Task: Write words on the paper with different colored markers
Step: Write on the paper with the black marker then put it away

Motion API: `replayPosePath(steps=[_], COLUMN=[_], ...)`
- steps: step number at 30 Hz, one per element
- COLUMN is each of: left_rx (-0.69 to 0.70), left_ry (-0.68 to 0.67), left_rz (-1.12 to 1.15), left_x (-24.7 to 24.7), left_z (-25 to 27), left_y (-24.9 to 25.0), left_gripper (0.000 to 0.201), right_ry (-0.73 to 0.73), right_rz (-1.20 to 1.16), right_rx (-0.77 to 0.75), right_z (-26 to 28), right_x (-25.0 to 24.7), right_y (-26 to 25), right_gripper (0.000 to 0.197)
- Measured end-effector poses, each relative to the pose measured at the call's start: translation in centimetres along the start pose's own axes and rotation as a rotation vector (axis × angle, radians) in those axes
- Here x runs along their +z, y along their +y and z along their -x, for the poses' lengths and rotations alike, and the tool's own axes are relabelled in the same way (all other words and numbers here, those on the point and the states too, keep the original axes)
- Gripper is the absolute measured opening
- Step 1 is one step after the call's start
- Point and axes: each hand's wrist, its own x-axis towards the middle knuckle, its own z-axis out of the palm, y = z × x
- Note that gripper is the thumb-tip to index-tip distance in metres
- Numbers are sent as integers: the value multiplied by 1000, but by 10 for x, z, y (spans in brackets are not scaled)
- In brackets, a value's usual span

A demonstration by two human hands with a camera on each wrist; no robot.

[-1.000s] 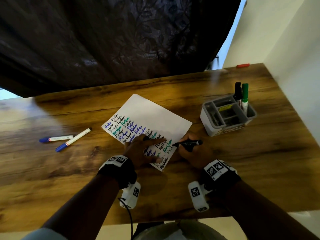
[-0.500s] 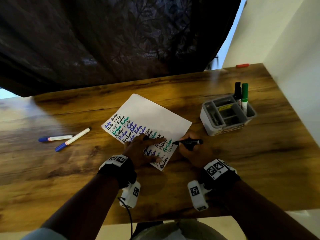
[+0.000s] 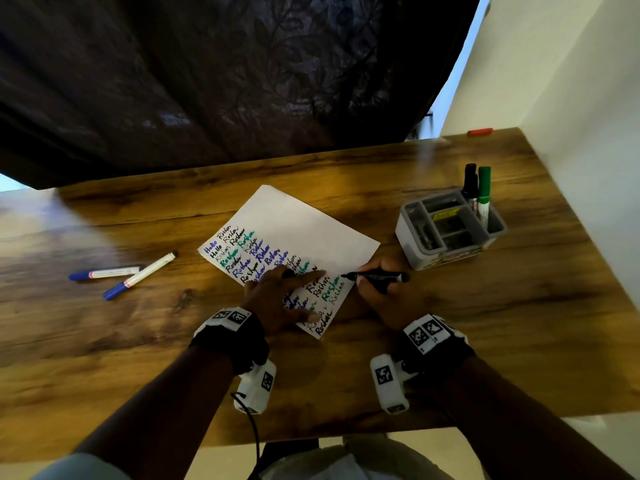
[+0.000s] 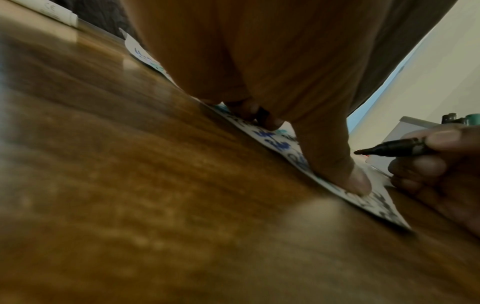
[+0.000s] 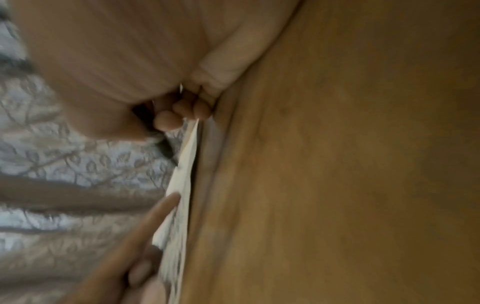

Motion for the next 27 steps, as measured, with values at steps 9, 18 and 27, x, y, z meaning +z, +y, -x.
replayPosePath(steps=[9, 18, 27], left_rx=[-15, -9, 196], left_ry=[80, 204, 333], left_rz=[182, 504, 529], left_x=[-7, -27, -48], left_z=[7, 15, 30], left_y=[12, 19, 37], left_gripper=[128, 37, 14], right_ry=[75, -11, 14], right_rz=[-252, -280, -241], right_rx=[-283, -268, -480], right_z=[-17, -19, -1], right_x=[0, -27, -54], right_y=[25, 0, -51], right_gripper=[12, 4, 13])
